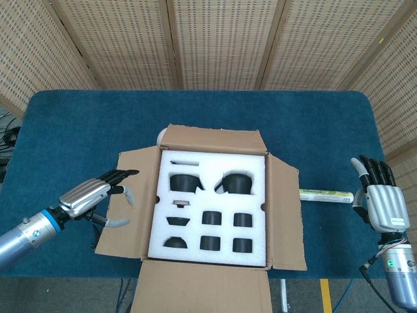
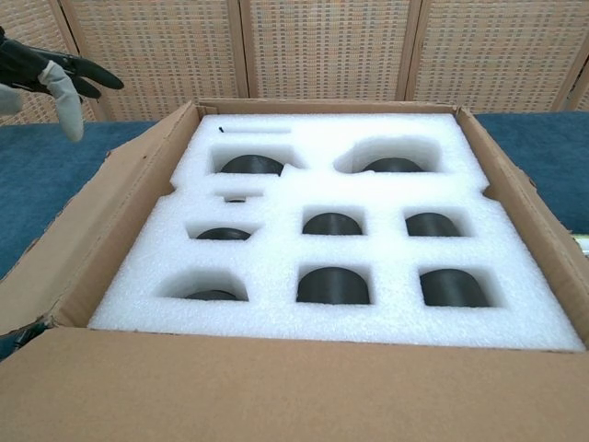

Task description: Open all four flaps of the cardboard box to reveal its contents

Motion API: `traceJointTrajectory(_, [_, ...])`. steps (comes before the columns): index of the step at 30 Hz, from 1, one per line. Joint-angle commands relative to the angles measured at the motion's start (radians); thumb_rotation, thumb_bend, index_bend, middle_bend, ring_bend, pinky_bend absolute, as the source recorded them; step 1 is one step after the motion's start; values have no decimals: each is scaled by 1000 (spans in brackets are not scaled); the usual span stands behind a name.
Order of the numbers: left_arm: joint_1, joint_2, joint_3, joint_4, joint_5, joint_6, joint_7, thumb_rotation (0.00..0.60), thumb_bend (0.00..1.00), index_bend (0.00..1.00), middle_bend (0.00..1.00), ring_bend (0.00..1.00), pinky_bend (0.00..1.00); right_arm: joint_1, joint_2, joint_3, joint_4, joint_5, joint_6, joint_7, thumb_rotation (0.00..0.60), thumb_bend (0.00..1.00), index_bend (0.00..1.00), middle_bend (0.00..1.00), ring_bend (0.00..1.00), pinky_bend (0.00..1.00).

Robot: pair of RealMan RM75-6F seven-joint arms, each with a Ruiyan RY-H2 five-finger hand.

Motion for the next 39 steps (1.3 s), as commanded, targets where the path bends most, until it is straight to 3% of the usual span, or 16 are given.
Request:
traceJointTrajectory(1, [143,-40,-72,-22,-181,65,277,278,212,394,0,0,0,2,-5,-2,6,1,-3,0,600,886,69,49,0,0])
traceJointTrajectory(7, [270,-111,-111,-9,-242,219,521,316,212,378,0,0,0,3,-16,-6,24,-1,-8,0,600,885,69,49,0,0])
traceJointTrajectory(13, [386,-196,-145,42,-230,370,646,323,210,352,0,0,0,3,-21,-13,33,-1,-14,-7,600,882,61,49,0,0])
traceJointTrajectory(18, [465,-249,-162,90,-214,453,701,323,207,334,0,0,0,0,-24,-21,36,0,-16,-25,600,885,58,49,0,0])
traceJointTrajectory(28, [570,-263,-172,97,-196,531,720,324,206,334,0,0,0,-8,-34,-32,28,-18,12,-78,600,886,57,49,0,0])
traceJointTrajectory(39, [667,-259,-159,91,-180,559,721,323,206,335,0,0,0,-18,-56,-45,37,-31,27,-100,600,885,57,49,0,0])
